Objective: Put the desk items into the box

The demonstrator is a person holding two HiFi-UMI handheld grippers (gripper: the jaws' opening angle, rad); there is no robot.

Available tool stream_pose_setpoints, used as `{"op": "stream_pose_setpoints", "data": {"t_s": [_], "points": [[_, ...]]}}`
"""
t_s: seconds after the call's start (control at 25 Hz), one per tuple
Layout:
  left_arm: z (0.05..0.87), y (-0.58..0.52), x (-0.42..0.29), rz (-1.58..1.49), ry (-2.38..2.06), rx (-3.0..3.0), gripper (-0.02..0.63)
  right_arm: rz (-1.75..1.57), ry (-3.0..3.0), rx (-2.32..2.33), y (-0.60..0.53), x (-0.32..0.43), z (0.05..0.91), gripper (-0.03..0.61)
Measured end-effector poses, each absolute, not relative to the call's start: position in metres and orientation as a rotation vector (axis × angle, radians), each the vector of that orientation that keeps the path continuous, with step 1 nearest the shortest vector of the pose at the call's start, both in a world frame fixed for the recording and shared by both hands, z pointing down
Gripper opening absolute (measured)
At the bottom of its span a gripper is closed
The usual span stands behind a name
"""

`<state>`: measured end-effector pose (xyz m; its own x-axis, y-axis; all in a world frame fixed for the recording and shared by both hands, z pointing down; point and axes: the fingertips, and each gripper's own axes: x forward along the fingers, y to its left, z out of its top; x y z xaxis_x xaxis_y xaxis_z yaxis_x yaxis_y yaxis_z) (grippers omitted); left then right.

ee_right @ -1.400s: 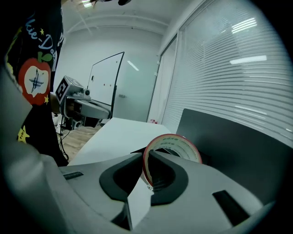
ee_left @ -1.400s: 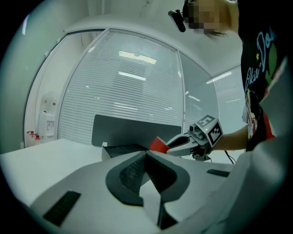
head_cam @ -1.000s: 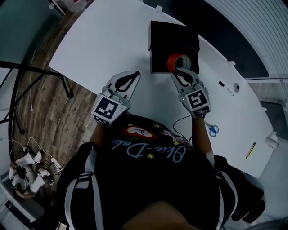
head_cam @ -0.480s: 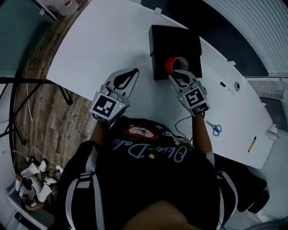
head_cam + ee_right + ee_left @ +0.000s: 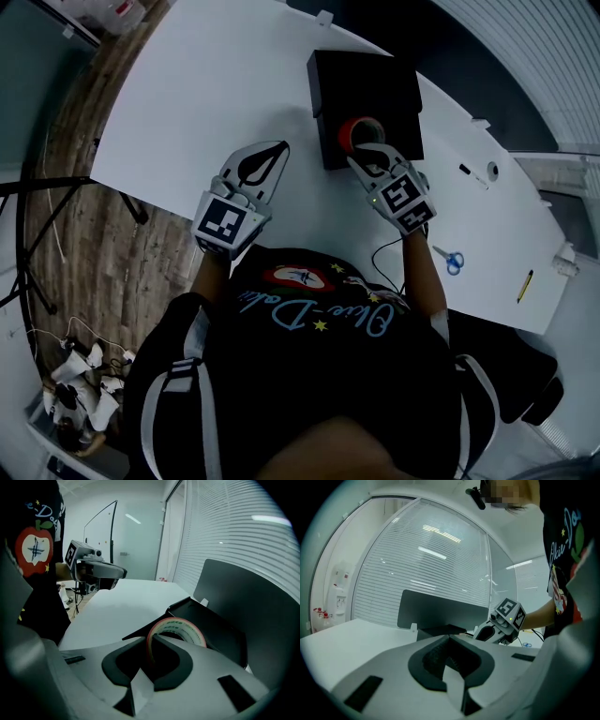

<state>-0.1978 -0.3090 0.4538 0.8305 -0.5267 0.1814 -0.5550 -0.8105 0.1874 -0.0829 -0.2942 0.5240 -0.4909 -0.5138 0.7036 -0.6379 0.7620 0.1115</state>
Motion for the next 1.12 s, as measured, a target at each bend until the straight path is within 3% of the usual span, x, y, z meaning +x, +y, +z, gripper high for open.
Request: {"op": "stream_pose_setpoints", "data": {"t_s": [1.12], "points": [[0.464,-0.327,-0.198,0.162,-0.802,2.760,-0.003,0.247,-2.113,0.715,-0.313,-0.101,0.566,0.052]]}}
